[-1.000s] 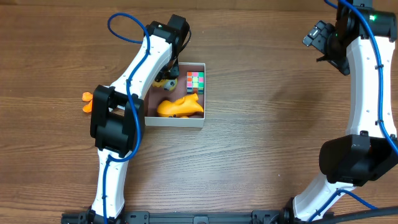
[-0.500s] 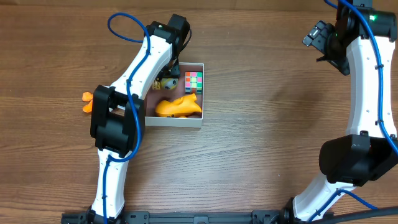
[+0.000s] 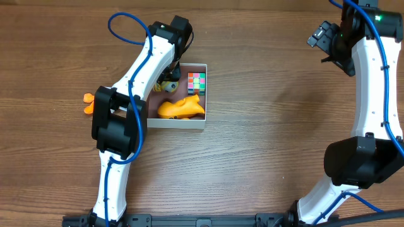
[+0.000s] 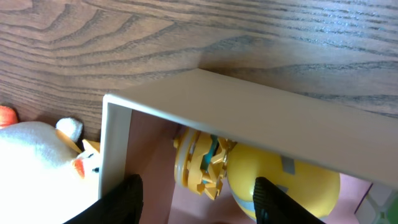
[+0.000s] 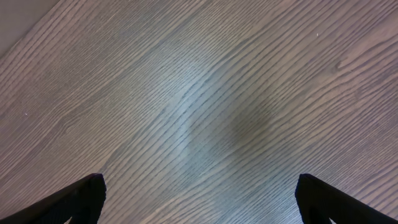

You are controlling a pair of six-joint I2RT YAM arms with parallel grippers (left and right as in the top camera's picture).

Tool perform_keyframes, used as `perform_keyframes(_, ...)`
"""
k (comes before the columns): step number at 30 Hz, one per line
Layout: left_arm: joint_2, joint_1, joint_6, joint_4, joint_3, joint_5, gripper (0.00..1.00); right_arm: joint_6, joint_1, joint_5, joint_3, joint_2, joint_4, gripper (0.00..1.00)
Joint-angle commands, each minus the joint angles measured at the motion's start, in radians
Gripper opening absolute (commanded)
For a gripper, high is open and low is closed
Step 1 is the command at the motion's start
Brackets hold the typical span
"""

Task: Pack container
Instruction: 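Open the left gripper and lift it away from the box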

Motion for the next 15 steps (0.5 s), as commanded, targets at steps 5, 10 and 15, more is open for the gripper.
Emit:
perform_keyframes(5,0.016,0.008,0.010,-0.016,0.090,0.012,0.62,0.005,0.002,0.003,0.002,-0.015,0.005,1.00)
perform_keyframes(10,0.016,0.008,0.026,-0.042,0.195,0.012,0.67,0.005,0.002,0.003,0.002,-0.015,0.005,1.00)
perform_keyframes(15,0.016,0.008,0.029,-0.116,0.300,0.008,0.65,0.005,0.002,0.003,0.002,-0.015,0.005,1.00)
